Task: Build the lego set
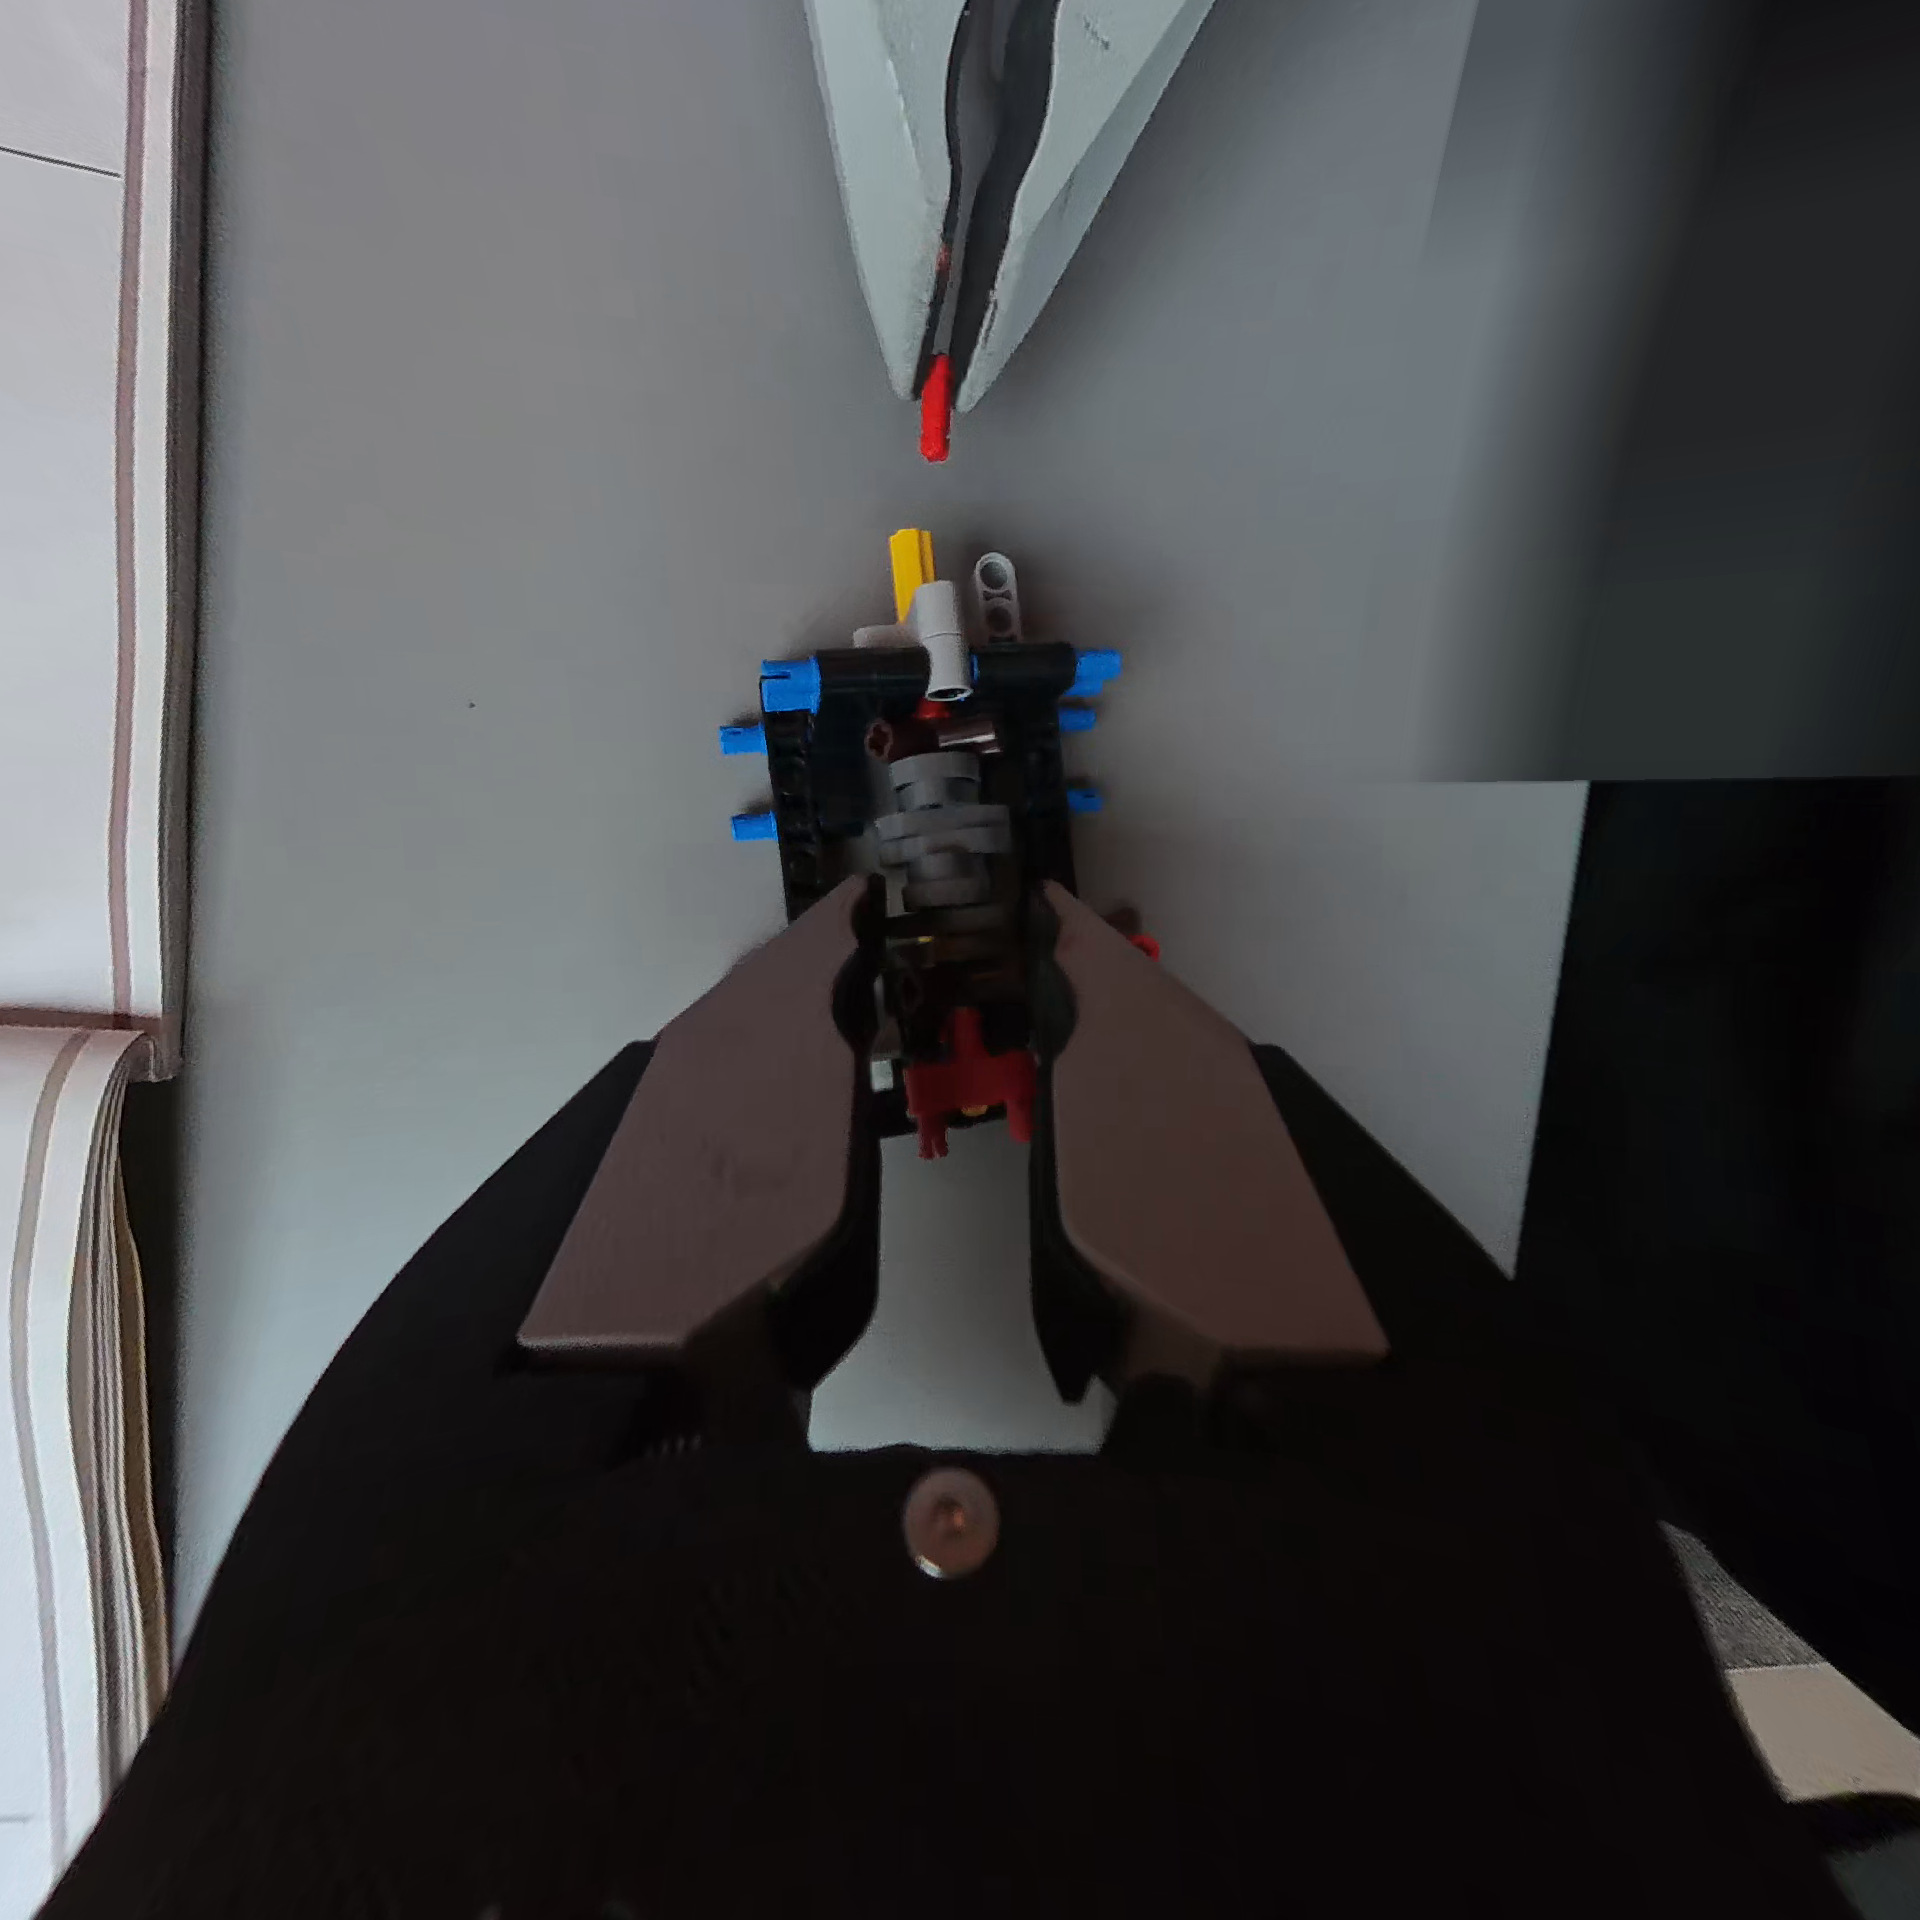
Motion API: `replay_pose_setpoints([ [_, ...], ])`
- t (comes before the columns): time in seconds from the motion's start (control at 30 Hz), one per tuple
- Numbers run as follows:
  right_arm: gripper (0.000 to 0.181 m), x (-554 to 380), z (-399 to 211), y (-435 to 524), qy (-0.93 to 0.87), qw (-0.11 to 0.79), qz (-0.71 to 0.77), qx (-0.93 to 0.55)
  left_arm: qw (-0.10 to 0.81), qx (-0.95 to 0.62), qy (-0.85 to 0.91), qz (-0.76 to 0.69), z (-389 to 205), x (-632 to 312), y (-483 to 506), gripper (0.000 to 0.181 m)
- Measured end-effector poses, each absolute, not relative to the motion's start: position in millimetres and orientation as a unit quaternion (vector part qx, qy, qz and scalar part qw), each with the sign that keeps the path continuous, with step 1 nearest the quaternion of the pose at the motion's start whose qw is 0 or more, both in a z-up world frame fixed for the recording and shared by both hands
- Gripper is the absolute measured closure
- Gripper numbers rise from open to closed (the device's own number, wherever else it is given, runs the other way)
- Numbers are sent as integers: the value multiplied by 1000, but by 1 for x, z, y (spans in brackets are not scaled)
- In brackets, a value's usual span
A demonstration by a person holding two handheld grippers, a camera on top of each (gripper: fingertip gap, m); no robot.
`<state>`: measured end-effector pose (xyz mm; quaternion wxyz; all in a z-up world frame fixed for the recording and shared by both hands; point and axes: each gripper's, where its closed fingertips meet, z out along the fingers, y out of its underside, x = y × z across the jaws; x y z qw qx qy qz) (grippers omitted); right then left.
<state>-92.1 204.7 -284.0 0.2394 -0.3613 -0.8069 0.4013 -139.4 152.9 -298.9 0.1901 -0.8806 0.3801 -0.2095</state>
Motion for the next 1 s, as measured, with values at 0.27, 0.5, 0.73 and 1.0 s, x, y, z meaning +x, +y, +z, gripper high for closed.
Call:
replay_pose_setpoints([
  [0.27, 181, -97, -290, 203, -818, 225, 391, -357, 207, -878, 376, -213, -299, -139, 155, 158],
  [0.5, 181, -100, -289, 202, -817, 223, 394, -356, 230, -872, 367, -227, -299, -139, 156, 158],
  [0.73, 180, -102, -291, 201, -818, 209, 396, -362, 246, -866, 367, -233, -298, -138, 156, 158],
  [1.0, 180, -102, -289, 199, -813, 193, 409, -367, 250, -865, 362, -243, -298, -139, 156, 158],
])
